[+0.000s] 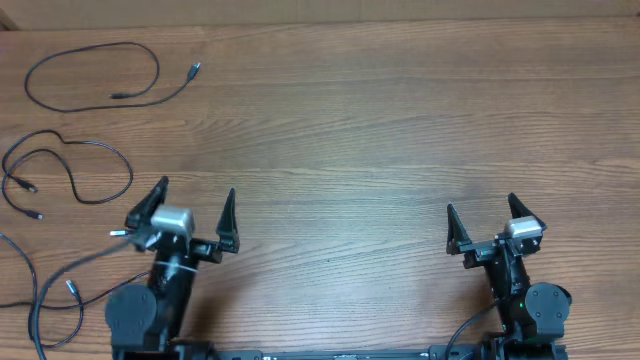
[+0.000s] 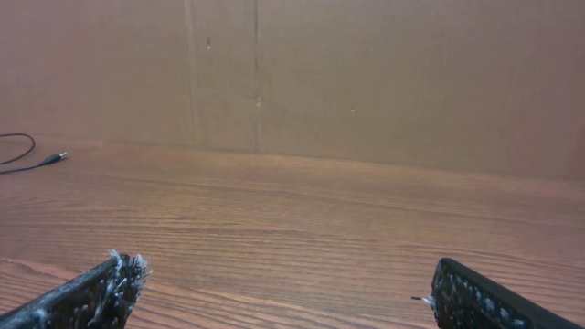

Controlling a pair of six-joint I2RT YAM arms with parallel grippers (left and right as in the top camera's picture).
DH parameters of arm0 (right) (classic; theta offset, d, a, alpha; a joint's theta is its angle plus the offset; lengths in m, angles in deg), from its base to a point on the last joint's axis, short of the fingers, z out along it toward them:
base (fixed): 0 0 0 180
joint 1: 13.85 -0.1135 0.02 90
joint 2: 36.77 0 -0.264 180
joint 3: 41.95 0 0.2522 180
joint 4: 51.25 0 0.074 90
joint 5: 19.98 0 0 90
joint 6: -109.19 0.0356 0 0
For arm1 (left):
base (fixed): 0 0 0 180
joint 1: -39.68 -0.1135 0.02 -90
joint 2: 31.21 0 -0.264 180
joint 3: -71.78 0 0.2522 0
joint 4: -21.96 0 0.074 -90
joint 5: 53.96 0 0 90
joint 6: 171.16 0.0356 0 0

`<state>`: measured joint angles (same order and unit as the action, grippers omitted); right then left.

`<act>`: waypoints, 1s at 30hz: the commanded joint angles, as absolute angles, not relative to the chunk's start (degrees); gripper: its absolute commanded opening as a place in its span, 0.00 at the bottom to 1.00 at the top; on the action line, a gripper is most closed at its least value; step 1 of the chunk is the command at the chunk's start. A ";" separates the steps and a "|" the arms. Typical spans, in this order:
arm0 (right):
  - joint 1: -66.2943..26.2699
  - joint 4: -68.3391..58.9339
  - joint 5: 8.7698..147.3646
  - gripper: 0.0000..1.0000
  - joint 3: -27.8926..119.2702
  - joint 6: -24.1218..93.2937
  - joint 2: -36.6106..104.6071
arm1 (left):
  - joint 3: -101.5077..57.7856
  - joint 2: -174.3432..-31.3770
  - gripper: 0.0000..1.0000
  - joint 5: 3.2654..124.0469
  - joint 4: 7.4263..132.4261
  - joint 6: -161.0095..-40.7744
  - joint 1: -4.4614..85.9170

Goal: Untangle cables

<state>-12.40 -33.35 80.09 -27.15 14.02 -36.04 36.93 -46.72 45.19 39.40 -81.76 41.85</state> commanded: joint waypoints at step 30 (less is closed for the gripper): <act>-12.55 -33.54 80.02 1.00 -27.70 13.76 -36.61 | 57.76 -31.40 1.00 25.30 39.18 -85.60 41.85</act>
